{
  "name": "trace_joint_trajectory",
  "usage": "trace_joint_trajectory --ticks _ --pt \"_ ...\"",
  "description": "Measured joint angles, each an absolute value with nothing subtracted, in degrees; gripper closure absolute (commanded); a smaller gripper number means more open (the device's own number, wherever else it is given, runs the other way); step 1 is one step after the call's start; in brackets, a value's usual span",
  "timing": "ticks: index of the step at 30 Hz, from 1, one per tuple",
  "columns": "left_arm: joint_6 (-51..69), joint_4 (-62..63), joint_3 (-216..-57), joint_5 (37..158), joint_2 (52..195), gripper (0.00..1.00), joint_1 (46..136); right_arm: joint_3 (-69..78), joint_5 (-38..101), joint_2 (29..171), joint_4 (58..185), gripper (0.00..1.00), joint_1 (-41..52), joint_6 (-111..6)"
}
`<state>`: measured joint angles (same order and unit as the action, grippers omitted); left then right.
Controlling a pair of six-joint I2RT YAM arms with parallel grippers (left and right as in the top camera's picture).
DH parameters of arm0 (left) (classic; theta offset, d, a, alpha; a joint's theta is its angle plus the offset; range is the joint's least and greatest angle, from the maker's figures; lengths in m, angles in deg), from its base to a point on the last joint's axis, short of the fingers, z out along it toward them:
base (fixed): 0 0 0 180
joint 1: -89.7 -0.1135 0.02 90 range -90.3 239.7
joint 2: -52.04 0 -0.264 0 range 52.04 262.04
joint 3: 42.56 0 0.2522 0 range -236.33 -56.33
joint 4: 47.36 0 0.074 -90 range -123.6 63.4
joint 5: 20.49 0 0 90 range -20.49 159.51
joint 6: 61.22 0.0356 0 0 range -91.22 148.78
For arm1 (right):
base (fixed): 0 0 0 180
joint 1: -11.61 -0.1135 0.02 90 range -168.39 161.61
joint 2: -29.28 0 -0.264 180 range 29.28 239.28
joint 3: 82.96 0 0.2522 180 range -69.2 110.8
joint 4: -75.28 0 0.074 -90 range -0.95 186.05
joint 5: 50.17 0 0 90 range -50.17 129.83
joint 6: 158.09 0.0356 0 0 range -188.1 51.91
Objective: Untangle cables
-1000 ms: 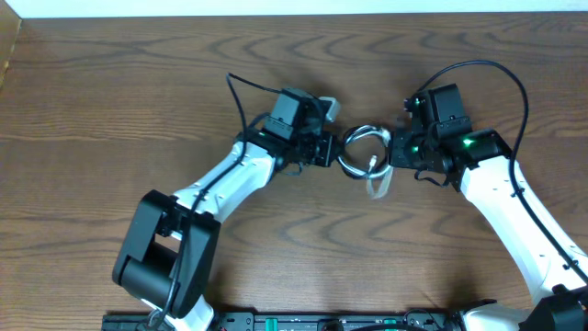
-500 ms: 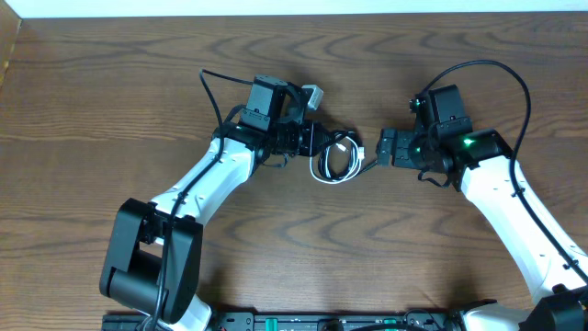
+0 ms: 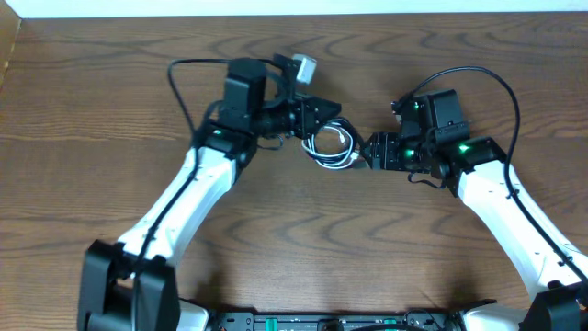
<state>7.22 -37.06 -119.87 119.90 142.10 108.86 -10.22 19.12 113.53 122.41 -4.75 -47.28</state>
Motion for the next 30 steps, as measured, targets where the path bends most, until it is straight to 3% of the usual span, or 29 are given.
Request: trace_joint_trajectory --ticks 9,12,22,30 --pt "6.04 -34.59 -119.87 121.71 140.05 0.9 105.41 -10.42 17.52 113.55 122.96 0.39 -4.75 -48.28" --pt "6.3 -31.31 -119.87 121.76 140.02 0.71 103.9 -10.46 17.81 113.79 122.83 0.42 -4.99 -48.94" --pt "19.9 -11.27 -119.87 113.97 140.02 0.41 103.99 -10.59 21.98 121.42 119.28 0.35 -7.77 -49.05" --pt "38.61 -6.72 -119.87 109.32 140.05 0.37 109.6 -10.62 22.92 121.7 118.83 0.34 -7.29 -49.0"
